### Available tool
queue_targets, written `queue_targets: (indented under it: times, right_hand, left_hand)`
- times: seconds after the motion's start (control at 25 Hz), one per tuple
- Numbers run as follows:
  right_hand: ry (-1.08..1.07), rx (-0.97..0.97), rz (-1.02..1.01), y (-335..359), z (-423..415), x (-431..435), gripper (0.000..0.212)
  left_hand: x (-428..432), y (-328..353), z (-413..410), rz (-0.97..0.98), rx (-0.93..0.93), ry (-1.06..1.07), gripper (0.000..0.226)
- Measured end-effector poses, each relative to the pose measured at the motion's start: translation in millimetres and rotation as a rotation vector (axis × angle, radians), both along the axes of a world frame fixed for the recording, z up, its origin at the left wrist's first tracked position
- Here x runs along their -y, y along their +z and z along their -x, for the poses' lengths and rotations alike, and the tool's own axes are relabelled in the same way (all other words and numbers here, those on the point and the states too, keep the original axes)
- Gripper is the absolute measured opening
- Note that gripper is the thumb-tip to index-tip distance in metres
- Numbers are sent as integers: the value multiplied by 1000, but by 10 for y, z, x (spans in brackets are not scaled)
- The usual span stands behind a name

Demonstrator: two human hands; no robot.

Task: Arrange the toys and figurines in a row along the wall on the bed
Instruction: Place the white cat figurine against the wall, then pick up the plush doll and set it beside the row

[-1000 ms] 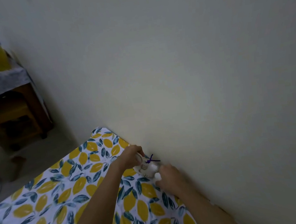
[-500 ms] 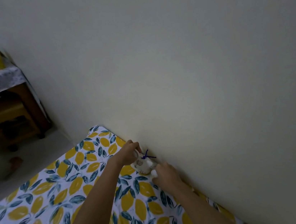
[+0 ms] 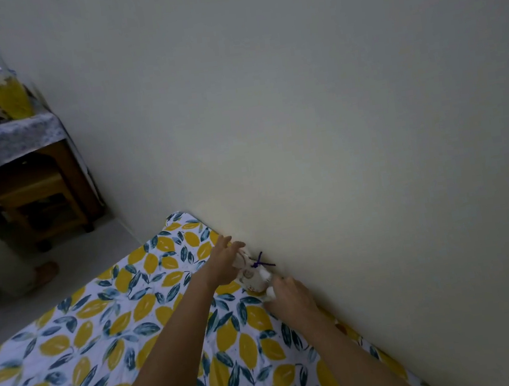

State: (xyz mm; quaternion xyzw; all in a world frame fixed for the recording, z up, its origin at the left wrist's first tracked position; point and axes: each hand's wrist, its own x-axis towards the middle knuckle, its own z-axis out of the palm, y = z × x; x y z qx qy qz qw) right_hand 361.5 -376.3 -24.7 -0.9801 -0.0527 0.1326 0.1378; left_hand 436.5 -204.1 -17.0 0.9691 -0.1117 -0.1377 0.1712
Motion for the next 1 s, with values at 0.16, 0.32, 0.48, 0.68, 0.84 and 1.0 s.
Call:
queue_targets:
  times: [0.16,0.32,0.48,0.68,0.84,1.0]
  right_hand:
    - [38,225,55,335,100,-221,56]
    - [266,293,69,774,371,-683,68]
    - [523,230,88,1123,969,-1360,80]
    - [757,172,132,1375,1909,-2268,84]
    - [941,169,143,1490,2638,-2851,87]
    - [1112,164,131,1477,3311,-3225,88]
  left_hand:
    - [-322,291,348,-84,22,123,72]
    - [-965,647,1033,-164,127,302,73]
    - [-1717,930,2157,-235,121,482,73]
    - [-2430,1119,3722,-298,65,669,75]
    - [-2735,1311,4830,-308,54,848,74]
    - [-2748,1376,5763,-288,70,1057,76]
